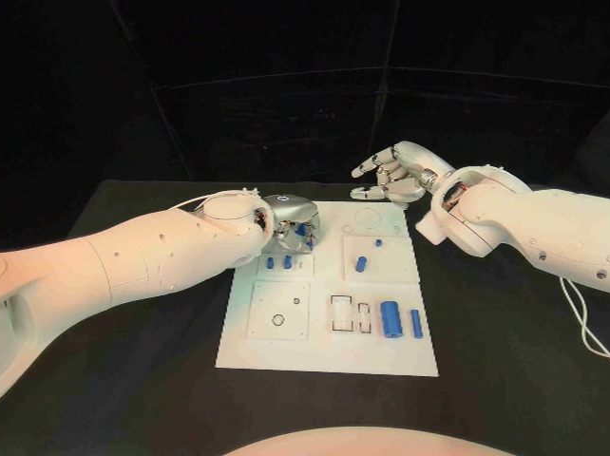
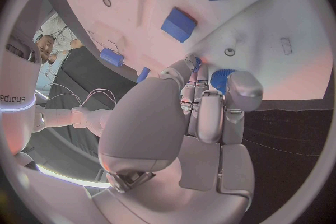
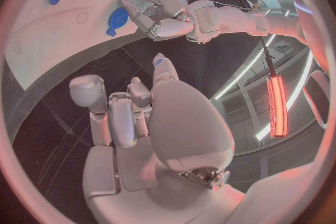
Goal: Assemble the parts on the task board
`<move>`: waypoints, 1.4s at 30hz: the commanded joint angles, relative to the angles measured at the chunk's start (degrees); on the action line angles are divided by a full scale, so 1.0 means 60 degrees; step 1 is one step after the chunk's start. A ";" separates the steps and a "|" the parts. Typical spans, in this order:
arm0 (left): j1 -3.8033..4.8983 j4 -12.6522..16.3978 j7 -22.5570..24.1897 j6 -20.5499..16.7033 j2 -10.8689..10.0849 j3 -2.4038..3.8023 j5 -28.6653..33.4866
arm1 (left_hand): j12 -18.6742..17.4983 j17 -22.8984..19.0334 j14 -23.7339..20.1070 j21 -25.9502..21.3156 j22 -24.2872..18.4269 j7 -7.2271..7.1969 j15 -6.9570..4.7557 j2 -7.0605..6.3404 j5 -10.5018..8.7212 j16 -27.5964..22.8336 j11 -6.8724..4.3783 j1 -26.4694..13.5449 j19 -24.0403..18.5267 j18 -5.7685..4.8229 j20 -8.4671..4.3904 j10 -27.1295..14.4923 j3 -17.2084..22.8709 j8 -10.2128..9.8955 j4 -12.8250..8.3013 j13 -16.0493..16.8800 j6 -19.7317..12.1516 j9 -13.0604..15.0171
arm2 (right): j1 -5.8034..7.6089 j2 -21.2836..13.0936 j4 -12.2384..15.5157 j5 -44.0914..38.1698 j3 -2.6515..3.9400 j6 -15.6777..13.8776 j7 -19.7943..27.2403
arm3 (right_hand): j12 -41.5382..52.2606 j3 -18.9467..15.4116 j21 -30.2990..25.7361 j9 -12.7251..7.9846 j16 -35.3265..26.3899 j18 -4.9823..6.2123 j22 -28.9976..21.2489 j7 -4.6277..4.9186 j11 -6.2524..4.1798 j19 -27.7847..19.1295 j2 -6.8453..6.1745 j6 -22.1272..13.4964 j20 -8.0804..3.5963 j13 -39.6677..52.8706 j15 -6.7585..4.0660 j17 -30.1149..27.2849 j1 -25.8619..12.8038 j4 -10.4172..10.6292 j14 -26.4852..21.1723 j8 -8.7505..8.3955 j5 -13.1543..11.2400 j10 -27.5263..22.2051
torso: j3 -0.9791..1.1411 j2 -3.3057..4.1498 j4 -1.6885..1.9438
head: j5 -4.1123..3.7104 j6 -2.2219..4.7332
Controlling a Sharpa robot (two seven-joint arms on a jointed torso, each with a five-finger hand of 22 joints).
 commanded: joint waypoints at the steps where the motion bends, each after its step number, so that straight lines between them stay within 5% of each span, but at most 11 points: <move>1: -0.0021 0.0045 0.0002 -0.0211 -0.0028 -0.0009 -0.0145 | -0.0068 -0.0025 0.0249 0.0083 0.0066 -0.0009 -0.0053 -0.0022 0.0028 0.0049 -0.0004 0.0088 0.0060 -0.0179 -0.0024 0.0131 0.0181 -0.0061 -0.0045 0.0019 0.0112 0.0002 | 0.0017 0.0002 0.0019 0.0020 0.0006 0.0019 0.0043 | -0.0009 -0.0037 -0.0031 -0.0002 -0.0042 0.0108 -0.0001 0.0011 -0.0007 -0.0073 0.0069 -0.0080 0.0012 -0.0014 -0.0043 0.0010 -0.0007 0.0010 0.0369 0.0023 -0.0014 -0.0072 | -0.0011 0.0002 0.0029 | 0.0008 0.0019; 8: -0.0026 0.0424 0.0075 -0.0583 -0.0236 0.0086 -0.0129 | -0.0224 -0.0079 0.0251 0.0196 0.0207 -0.0008 -0.0059 -0.0123 0.0016 0.0055 -0.0016 -0.0121 0.0090 -0.0198 -0.0032 0.0305 0.0514 -0.0122 -0.0171 0.0014 0.0250 -0.0008 | 0.0016 0.0021 -0.0011 0.0020 0.0006 0.0022 0.0057 | -0.0009 -0.0037 -0.0031 -0.0002 -0.0042 0.0108 -0.0001 0.0011 -0.0007 -0.0073 0.0069 -0.0080 0.0012 -0.0014 -0.0043 0.0010 -0.0007 0.0010 0.0369 0.0023 -0.0014 -0.0072 | -0.0008 -0.0005 0.0031 | 0.0050 0.0036; 15: -0.0026 0.0875 -0.0107 -0.0526 -0.0506 0.0615 0.0078 | -0.0304 -0.0128 0.0244 0.0209 0.0233 -0.0010 -0.0059 -0.0176 0.0009 0.0040 -0.0016 -0.0243 0.0091 -0.0201 -0.0032 0.0348 0.0599 -0.0156 -0.0193 0.0006 0.0285 -0.0015 | 0.0016 0.0047 -0.0046 0.0020 0.0006 0.0041 0.0065 | -0.0009 -0.0037 -0.0031 -0.0002 -0.0042 0.0108 -0.0001 0.0011 -0.0007 -0.0073 0.0069 -0.0080 0.0012 -0.0014 -0.0043 0.0010 -0.0007 0.0010 0.0369 0.0023 -0.0014 -0.0072 | -0.0007 -0.0005 0.0046 | 0.0093 0.0061; 20: -0.0017 0.1228 -0.0241 -0.0396 -0.0857 0.0835 0.0233 | -0.0377 -0.0176 0.0237 0.0209 0.0248 -0.0013 -0.0061 -0.0214 0.0003 0.0026 -0.0020 -0.0365 0.0087 -0.0200 -0.0033 0.0413 0.0678 -0.0183 -0.0211 0.0004 0.0334 -0.0017 | 0.0015 0.0046 -0.0059 0.0020 0.0006 0.0050 0.0064 | -0.0009 -0.0037 -0.0031 -0.0002 -0.0042 0.0108 -0.0001 0.0011 -0.0007 -0.0073 0.0069 -0.0080 0.0012 -0.0014 -0.0043 0.0010 -0.0007 0.0010 0.0369 0.0023 -0.0014 -0.0072 | -0.0003 -0.0010 0.0054 | 0.0120 0.0080; 29: -0.0017 0.1490 -0.0428 -0.0067 -0.1399 0.0913 0.0293 | -0.0419 -0.0194 0.0235 0.0232 0.0280 -0.0022 -0.0064 -0.0248 -0.0003 0.0023 -0.0026 -0.0447 0.0094 -0.0206 -0.0034 0.0456 0.0703 -0.0199 -0.0218 0.0004 0.0364 -0.0017 | 0.0015 0.0008 -0.0060 0.0020 0.0006 0.0057 0.0058 | -0.0009 -0.0037 -0.0031 -0.0002 -0.0042 0.0108 -0.0001 0.0011 -0.0007 -0.0073 0.0069 -0.0080 0.0012 -0.0014 -0.0043 0.0010 -0.0007 0.0010 0.0369 0.0023 -0.0014 -0.0072 | -0.0007 -0.0004 0.0023 | 0.0183 0.0072; 42: -0.0217 0.1093 -0.0536 0.0338 -0.1522 0.0914 0.0301 | -0.0469 -0.0225 0.0230 0.0245 0.0304 -0.0032 -0.0069 -0.0293 -0.0011 0.0014 -0.0032 -0.0535 0.0097 -0.0208 -0.0037 0.0491 0.0713 -0.0221 -0.0224 0.0004 0.0385 -0.0020 | 0.0013 0.0051 -0.0091 0.0020 0.0006 0.0079 0.0069 | 0.0003 -0.0042 -0.0036 -0.0001 -0.0039 0.0109 -0.0005 0.0009 -0.0008 -0.0071 0.0086 -0.0076 0.0012 -0.0008 -0.0044 0.0016 -0.0008 0.0015 0.0371 0.0033 -0.0009 -0.0067 | -0.0011 -0.0001 0.0008 | 0.0208 0.0051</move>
